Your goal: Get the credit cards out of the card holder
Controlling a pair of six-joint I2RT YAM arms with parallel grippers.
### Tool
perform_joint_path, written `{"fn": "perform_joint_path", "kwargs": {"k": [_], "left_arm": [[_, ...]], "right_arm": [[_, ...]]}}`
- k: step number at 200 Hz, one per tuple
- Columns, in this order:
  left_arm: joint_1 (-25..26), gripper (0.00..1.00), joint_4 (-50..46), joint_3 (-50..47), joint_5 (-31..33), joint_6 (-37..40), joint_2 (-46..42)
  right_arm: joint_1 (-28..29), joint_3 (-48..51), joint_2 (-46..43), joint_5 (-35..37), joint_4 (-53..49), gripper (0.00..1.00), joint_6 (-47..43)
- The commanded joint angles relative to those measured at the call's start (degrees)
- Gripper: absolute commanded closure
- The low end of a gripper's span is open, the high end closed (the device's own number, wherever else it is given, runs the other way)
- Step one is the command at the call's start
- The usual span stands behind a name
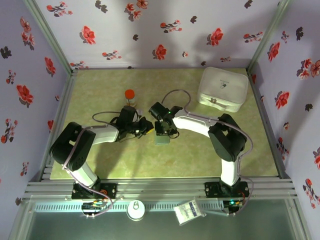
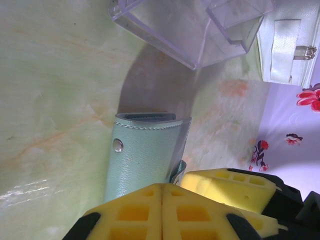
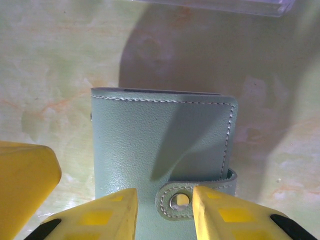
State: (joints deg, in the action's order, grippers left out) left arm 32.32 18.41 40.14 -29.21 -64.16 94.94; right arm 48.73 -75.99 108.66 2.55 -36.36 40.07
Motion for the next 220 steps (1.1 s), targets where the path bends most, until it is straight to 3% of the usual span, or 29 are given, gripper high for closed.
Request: {"fn": "perform_joint_path", "kwargs": {"k": [1, 127, 154, 220], "left_arm": [[0.4, 0.93, -0.4, 1.3, -1.2, 0.3, 1.0], [4.3, 0.97, -1.9, 4.6, -1.8, 0.0, 5.2], [5.4, 1.00, -7.4, 6.2, -0.8, 1.3, 6.8], [5.1, 1.00, -18.0, 6.5, 4.2, 4.8, 9.4]], "right_arm": [[-0.4, -1.8, 2.0, -0.4, -3.4, 0.67, -1.4], [-0.3, 0.9, 2.1, -1.8, -0.6, 0.89, -0.3], [-0.3, 1.1, 1.8, -1.6, -0.4, 1.00, -0.3], [-0.4, 0.4, 0.3, 3.6, -4.9, 1.00, -0.2]]}}
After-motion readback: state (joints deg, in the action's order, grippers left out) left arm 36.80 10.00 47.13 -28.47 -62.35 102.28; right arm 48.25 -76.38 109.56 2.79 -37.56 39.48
